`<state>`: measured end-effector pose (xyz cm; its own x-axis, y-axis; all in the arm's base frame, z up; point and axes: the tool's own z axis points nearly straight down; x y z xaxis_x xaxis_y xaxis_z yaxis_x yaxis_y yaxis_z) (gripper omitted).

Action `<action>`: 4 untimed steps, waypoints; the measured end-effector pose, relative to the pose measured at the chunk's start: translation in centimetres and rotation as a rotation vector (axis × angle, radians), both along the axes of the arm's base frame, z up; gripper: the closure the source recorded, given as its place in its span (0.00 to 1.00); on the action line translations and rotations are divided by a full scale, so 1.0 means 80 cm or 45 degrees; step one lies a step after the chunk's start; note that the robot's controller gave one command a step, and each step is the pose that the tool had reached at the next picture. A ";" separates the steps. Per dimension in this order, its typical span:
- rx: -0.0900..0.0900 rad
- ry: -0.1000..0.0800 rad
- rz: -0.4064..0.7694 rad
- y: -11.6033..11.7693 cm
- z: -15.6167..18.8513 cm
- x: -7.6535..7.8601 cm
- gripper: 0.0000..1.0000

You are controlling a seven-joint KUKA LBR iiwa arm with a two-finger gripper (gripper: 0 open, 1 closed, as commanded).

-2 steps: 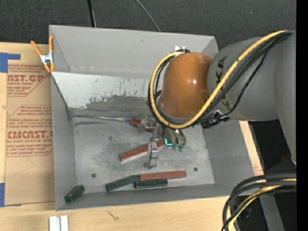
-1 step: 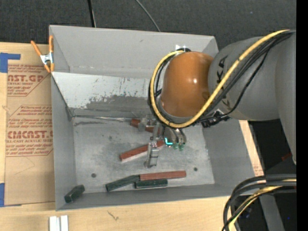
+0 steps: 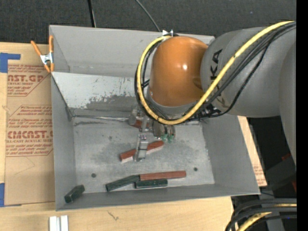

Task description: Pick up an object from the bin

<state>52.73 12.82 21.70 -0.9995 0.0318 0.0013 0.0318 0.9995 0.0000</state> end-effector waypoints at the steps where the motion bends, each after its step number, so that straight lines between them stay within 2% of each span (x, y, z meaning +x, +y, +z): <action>1: 0.005 -0.021 0.126 -0.002 -0.031 0.022 0.00; 2: 0.001 -0.010 0.275 -0.004 -0.120 0.044 0.00; 3: 0.002 -0.002 0.034 -0.038 -0.175 0.034 1.00; 4: 0.002 -0.002 0.034 -0.038 -0.175 0.034 1.00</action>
Offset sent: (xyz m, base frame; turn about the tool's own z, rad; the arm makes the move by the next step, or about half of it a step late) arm 0.0496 -0.0014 -0.1470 -0.2846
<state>55.47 9.77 7.70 -1.0000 0.0053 -0.0002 0.0053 1.0000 0.0013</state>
